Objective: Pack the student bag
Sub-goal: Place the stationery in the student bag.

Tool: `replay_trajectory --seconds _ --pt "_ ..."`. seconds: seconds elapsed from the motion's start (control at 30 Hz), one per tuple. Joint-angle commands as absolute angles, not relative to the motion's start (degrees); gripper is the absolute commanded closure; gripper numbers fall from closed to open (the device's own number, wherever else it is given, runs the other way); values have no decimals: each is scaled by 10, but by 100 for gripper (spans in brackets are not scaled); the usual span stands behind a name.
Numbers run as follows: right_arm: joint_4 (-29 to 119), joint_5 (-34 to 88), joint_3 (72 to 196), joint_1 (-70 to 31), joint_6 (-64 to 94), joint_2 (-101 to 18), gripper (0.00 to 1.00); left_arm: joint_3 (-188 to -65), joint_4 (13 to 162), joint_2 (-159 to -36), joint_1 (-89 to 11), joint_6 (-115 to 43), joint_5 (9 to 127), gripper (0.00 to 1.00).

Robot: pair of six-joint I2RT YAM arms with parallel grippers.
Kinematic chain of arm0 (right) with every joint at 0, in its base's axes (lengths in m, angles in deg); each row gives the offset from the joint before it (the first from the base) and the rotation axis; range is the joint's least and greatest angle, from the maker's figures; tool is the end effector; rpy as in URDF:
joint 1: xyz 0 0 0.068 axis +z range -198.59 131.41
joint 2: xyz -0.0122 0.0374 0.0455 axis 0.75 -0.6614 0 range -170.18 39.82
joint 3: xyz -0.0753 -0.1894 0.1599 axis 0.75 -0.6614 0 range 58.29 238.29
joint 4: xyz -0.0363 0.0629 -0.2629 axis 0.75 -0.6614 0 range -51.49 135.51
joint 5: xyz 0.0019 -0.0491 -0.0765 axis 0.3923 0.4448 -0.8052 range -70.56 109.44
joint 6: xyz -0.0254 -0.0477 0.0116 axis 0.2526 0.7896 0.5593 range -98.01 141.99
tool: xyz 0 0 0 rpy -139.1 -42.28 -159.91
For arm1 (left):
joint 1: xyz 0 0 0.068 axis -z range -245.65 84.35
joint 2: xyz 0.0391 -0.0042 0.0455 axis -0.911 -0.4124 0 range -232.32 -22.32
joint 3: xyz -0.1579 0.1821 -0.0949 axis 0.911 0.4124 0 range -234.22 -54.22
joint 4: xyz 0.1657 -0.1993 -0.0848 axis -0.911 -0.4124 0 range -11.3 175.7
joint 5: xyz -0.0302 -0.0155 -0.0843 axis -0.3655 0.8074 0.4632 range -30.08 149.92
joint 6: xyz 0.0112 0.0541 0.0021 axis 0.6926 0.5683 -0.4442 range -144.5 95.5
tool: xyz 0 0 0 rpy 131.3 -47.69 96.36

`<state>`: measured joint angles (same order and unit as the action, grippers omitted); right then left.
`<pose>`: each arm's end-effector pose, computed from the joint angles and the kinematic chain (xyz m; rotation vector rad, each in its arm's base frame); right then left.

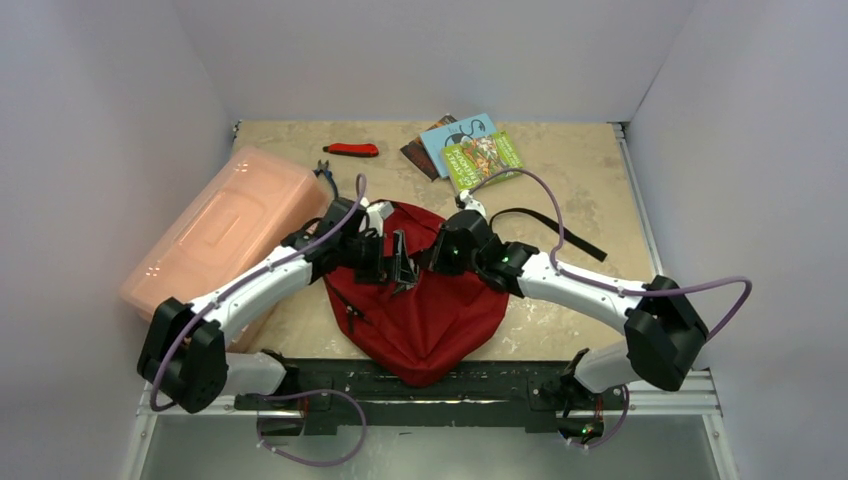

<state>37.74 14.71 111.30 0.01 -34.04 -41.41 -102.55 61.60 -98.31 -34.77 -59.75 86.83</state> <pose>0.2185 0.2432 0.2262 0.2019 2.3475 0.8905 0.2328 -0.1590 0.2053 0.1183 2.6505 -1.0304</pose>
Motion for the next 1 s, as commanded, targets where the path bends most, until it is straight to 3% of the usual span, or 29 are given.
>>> replay_trajectory --seconds 0.0,0.1,0.17,0.27,0.43,0.57,0.77,0.83,0.87,0.9,0.97 --pt "437 150 1101 -3 -284 -392 100 -1068 553 -930 -343 -551 851 14" --pt "438 151 1089 -3 -270 -389 100 -1066 549 -912 -343 -544 822 16" --pt "437 155 1087 -2 -263 -391 98 -1069 549 -918 -343 -541 795 22" --pt "430 157 1088 -3 -252 -397 87 -1082 555 -961 -343 -531 777 31" --pt "397 156 1110 -3 -205 -399 57 -1111 565 -1038 -343 -516 713 30" --pt "386 177 1116 -10 -175 -389 45 -1142 573 -1095 -342 -519 693 35" --pt "407 242 1105 -92 -144 -367 47 -1150 593 -1115 -342 -520 704 64" --pt "415 274 1109 -115 -114 -372 49 -1152 590 -1112 -342 -510 713 82" --pt "414 288 1116 -122 -97 -381 53 -1154 583 -1110 -342 -506 718 94" --pt "405 300 1127 -125 -83 -391 59 -1158 576 -1108 -342 -503 724 100" --pt "393 310 1140 -124 -64 -407 67 -1161 572 -1095 -342 -498 751 100"
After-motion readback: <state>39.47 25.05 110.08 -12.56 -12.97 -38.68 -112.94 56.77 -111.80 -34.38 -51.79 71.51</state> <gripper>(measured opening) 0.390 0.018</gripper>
